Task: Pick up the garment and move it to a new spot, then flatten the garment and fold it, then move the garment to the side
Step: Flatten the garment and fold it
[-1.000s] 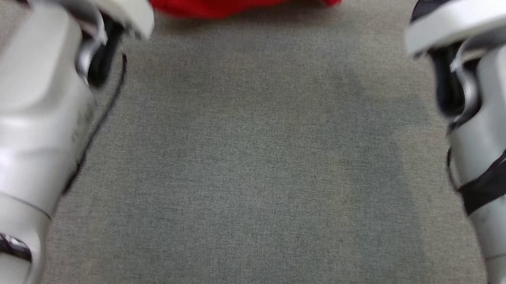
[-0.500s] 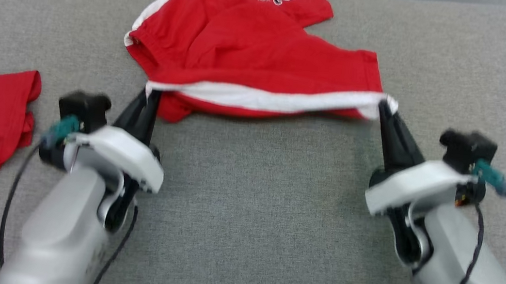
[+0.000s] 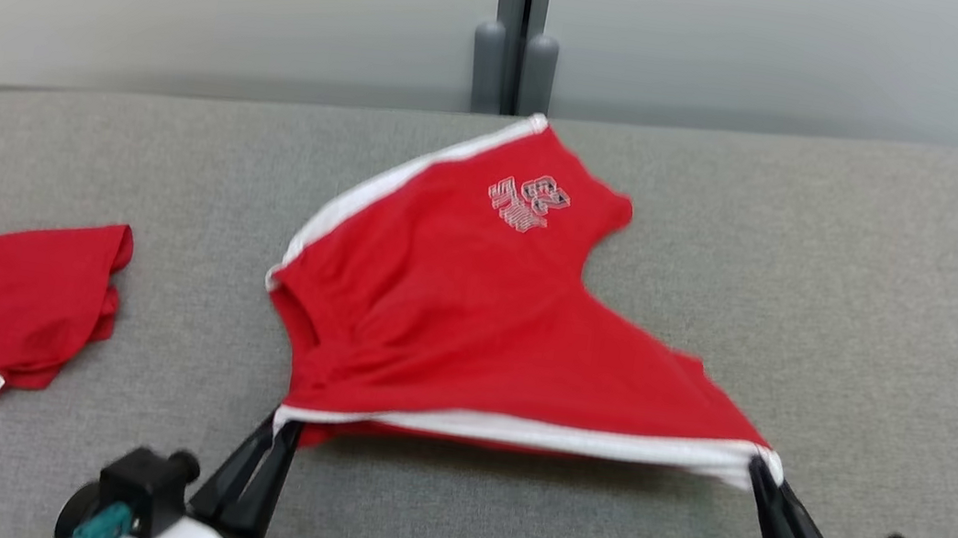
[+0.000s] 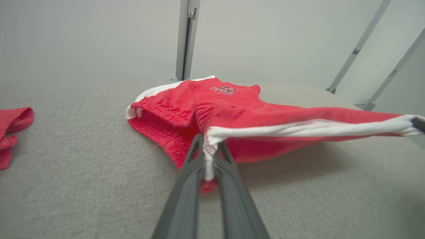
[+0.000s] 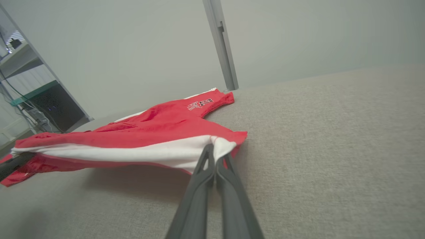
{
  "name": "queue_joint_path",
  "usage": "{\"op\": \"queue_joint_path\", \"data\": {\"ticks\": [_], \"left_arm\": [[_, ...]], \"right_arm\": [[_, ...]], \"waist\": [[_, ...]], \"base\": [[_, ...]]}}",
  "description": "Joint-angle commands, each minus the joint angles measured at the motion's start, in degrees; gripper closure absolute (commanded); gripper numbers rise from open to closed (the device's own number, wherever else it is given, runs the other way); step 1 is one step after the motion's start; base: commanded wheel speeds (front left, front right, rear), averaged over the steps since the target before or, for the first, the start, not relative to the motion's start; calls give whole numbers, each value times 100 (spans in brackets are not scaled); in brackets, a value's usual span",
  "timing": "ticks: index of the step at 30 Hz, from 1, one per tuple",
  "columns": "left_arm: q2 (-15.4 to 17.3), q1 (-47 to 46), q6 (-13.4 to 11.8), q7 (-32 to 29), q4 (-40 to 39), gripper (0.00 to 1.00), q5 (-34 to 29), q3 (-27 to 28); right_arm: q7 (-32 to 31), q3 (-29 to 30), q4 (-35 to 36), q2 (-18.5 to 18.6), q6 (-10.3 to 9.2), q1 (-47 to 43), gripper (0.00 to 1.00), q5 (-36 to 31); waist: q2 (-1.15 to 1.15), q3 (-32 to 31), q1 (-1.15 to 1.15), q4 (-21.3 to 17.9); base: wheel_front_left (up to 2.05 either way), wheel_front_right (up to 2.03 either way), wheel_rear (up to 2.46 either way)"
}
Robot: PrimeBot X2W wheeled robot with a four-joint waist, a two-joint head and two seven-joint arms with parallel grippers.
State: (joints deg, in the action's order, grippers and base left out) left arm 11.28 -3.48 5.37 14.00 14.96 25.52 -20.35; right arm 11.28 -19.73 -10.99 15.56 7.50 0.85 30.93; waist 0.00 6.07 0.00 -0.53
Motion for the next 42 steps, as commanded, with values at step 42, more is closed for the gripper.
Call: {"op": "queue_joint_path", "data": {"ticks": [42], "left_arm": [[-523,-2222,179,-1021,423,100,809,-626]], "right_arm": [[-1703,-177,-2074,691,-6,4442,100,-217]], "waist": [[0,1948,0,1751]], "base": [[0,0,0]]}}
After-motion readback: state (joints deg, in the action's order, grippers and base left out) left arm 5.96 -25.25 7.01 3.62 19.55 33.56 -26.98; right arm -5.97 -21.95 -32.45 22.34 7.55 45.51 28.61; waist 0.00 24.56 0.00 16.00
